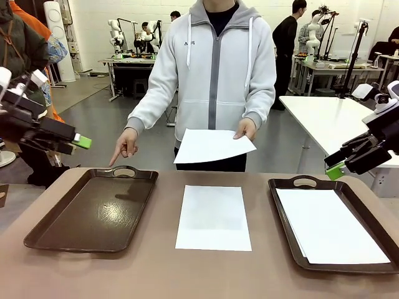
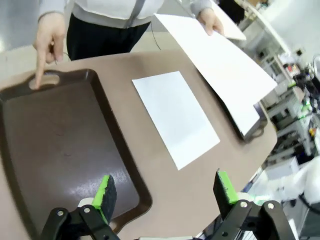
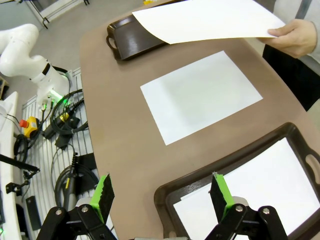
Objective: Sort the A4 documents.
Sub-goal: Receive the A4 Paper.
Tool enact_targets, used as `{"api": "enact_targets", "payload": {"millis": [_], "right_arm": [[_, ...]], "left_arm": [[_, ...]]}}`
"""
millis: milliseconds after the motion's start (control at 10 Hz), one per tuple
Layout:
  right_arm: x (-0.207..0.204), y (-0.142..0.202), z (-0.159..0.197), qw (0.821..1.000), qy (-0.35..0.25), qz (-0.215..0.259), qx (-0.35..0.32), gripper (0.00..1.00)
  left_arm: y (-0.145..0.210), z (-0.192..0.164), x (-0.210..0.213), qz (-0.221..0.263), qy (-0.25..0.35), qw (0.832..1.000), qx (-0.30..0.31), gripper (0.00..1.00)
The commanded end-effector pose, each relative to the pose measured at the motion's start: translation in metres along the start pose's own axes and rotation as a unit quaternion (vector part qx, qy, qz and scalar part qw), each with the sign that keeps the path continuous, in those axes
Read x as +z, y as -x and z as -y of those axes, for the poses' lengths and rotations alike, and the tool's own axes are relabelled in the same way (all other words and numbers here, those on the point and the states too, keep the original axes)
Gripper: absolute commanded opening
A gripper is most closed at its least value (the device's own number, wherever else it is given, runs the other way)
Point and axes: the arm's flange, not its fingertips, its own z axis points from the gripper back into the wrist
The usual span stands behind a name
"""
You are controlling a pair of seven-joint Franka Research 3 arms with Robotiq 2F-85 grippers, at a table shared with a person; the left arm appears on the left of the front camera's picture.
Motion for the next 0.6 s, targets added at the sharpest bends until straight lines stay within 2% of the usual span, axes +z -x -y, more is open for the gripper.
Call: {"api": "enact_targets", "payload": {"millis": [0, 200, 500], "right_arm": [[-0.002, 0.0, -0.001, 1.0, -0.004, -0.002, 0.002, 1.0], [-0.002, 0.0, -0.001, 1.0, -0.004, -0.002, 0.002, 1.0], [-0.002, 0.0, -0.001, 1.0, -0.004, -0.002, 0.002, 1.0]], "left_arm": [[-0.022, -0.01, -0.044, 0.039, 0.034, 0.995, 0.087, 1.0], [-0.037, -0.023, -0.082, 0.023, 0.089, 0.98, 0.177, 1.0], [-0.059, -0.035, -0.147, -0.015, 0.148, 0.963, 0.223, 1.0]]}}
